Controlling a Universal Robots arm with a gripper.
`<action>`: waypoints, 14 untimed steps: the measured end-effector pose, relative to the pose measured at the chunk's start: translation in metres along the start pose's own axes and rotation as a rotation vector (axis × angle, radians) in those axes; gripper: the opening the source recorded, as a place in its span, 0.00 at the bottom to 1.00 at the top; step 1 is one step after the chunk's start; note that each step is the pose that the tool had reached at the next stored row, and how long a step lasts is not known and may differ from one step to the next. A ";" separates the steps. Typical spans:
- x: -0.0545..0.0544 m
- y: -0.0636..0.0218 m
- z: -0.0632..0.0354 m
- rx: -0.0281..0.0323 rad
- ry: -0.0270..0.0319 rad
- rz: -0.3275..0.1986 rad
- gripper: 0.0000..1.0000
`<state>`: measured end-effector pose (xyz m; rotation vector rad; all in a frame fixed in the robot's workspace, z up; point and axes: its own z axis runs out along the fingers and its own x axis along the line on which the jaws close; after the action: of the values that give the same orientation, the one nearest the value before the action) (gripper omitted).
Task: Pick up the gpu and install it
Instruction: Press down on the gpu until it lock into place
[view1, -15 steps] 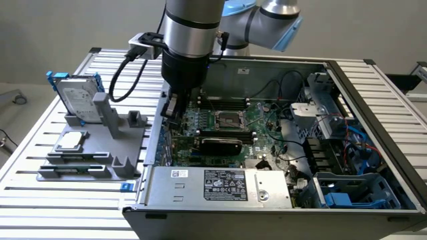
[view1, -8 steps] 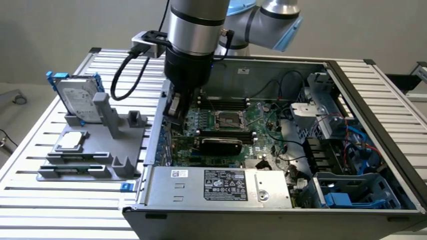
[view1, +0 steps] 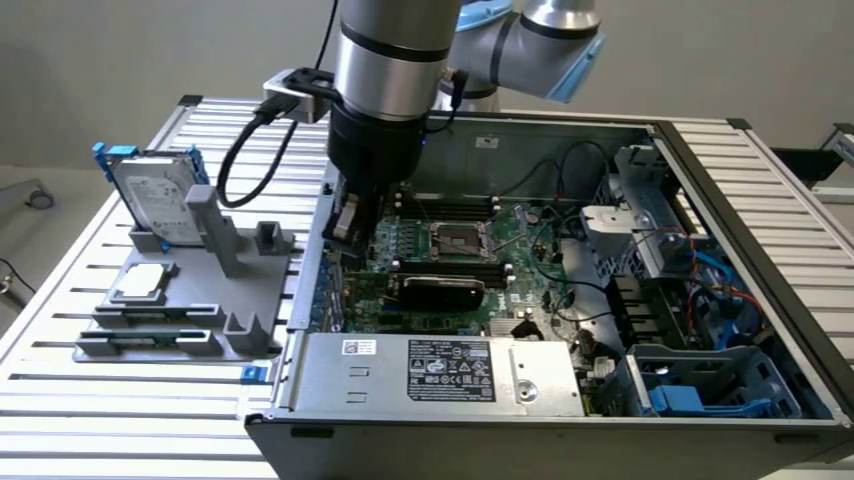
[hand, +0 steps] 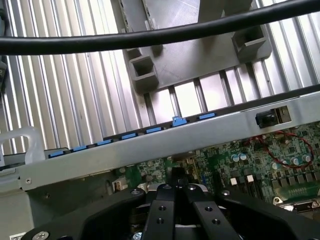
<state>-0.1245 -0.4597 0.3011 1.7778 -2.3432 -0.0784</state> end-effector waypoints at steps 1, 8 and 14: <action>0.000 -0.0001 0.0004 -0.0013 -0.0015 0.010 0.11; 0.000 -0.0006 0.0024 -0.0100 -0.0123 0.080 0.11; 0.001 -0.0012 0.0040 -0.0150 -0.0157 0.120 0.11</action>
<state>-0.1245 -0.4617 0.2971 1.6310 -2.4479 -0.0921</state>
